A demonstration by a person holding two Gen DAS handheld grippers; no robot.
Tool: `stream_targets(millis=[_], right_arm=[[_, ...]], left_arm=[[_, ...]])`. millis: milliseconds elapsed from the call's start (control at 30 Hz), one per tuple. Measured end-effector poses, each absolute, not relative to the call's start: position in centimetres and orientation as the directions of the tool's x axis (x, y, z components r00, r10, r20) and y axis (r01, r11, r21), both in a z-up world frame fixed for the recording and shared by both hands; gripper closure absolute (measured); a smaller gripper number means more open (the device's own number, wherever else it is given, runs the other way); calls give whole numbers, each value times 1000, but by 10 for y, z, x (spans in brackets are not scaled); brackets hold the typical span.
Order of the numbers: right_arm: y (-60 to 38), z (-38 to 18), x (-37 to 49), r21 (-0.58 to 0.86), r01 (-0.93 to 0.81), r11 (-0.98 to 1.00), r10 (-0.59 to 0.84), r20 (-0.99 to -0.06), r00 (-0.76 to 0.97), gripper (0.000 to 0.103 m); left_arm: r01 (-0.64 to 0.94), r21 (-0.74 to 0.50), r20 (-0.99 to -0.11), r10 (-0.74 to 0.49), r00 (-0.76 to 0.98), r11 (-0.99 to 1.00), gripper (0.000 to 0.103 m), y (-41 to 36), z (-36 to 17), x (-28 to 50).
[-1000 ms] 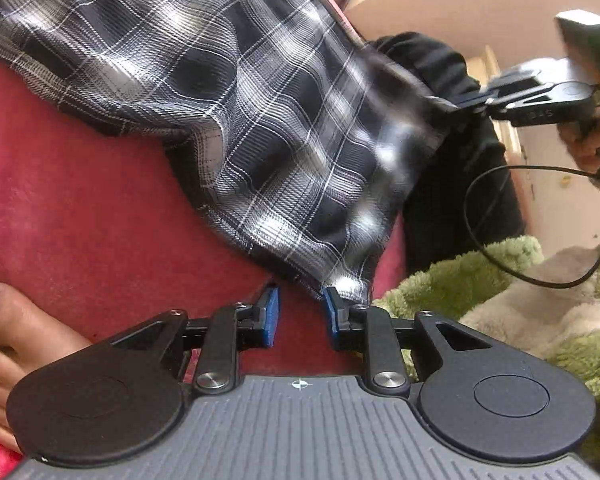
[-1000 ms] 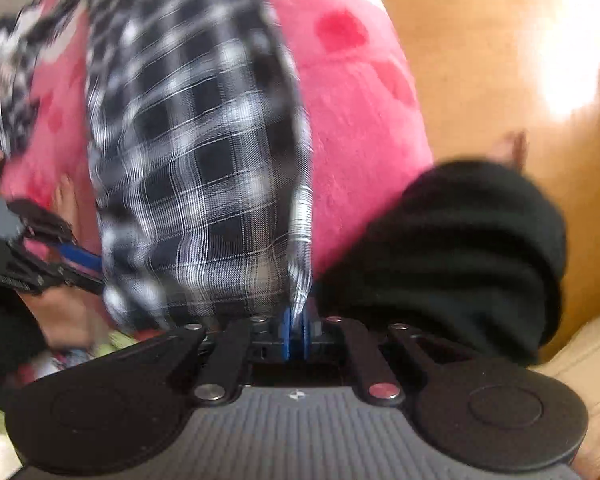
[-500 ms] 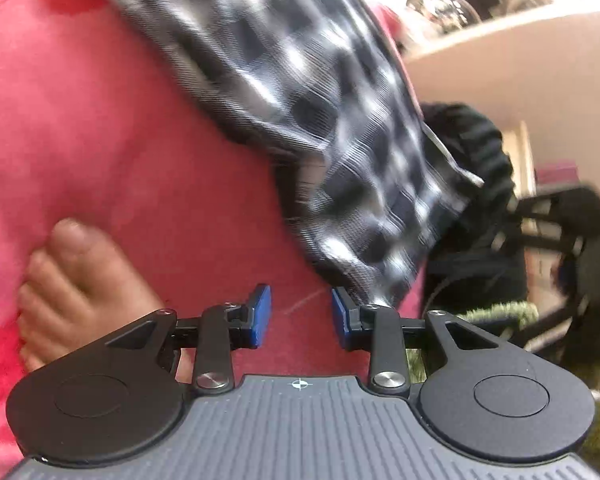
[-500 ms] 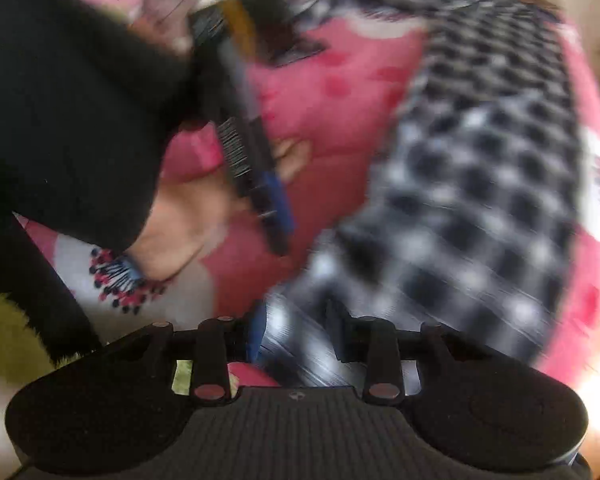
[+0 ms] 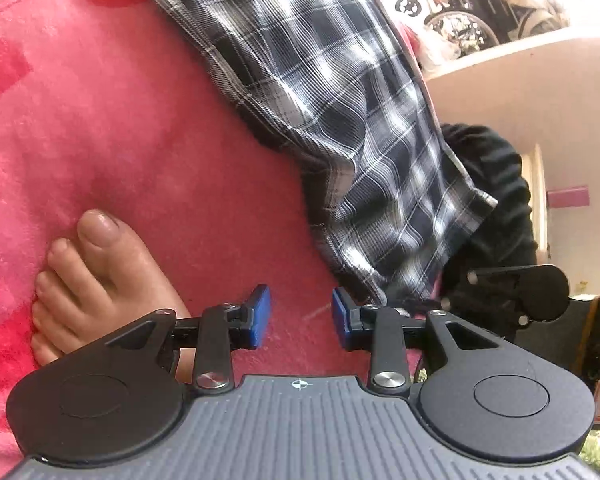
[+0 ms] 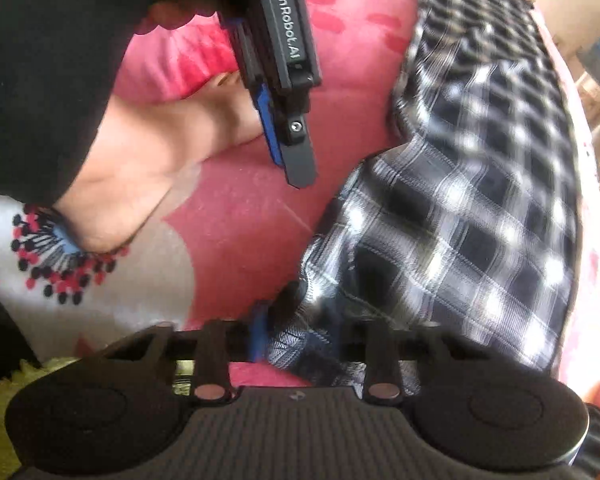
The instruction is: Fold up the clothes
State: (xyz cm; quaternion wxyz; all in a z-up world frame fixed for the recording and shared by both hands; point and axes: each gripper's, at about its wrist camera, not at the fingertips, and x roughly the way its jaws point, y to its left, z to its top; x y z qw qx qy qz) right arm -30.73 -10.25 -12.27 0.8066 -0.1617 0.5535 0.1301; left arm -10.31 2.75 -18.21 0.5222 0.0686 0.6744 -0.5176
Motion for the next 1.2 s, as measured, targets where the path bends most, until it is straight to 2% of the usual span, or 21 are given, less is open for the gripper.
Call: stream_targets(millis=[233,367,433,467,500,567,667,800,933,1033,1067,1133,1200], right_arm=[[-88,-101,-321,-126,-584,802,59,-956,287,97],[-82,-117,-315,-86,-632,771,53,-979,198,95],[-77,-128,-311,-57,-639,767,50,-988,149,86],[-75,-130,-310,-45,-637,770,55,-989,137,77],[-76,-128,-309,-22,-629,777,74,-989,125,63],[-81,-120,-310,34,-612,790,124,-987,105,57],[-103,-100,-304,108,-528,842,192,-976,106,59],[-173,-62,-288,193,-290,938,261,-941,218,59],[-239,-65,-270,132,-81,988,150,-944,295,70],[-260,-100,-263,63,-66,996,74,-979,192,77],[-263,-113,-265,32,-78,996,42,-991,126,77],[-268,-130,-274,-14,-123,992,-11,-1000,22,78],[-267,-119,-274,-34,-165,986,-34,-999,-1,79]], left_arm=[[612,-637,-767,-467,-440,469,70,34,-185,-95],[627,-632,-768,-474,-430,456,70,28,-180,-95],[658,-620,-772,-483,-413,427,70,21,-171,-98],[674,-613,-773,-488,-404,413,70,18,-166,-100],[689,-606,-775,-493,-396,398,70,15,-162,-101],[718,-590,-776,-503,-379,369,70,8,-153,-104],[760,-563,-777,-519,-355,325,70,-2,-139,-109],[812,-521,-778,-538,-325,263,69,-16,-122,-117],[888,-438,-835,-430,-343,142,69,-52,-136,-154],[937,-346,-889,-335,-311,49,69,-66,-153,-186],[949,-315,-900,-323,-291,23,67,-67,-155,-194],[956,-292,-902,-328,-282,-18,57,-66,-152,-203],[955,-294,-899,-332,-286,-26,57,-62,-153,-205]])
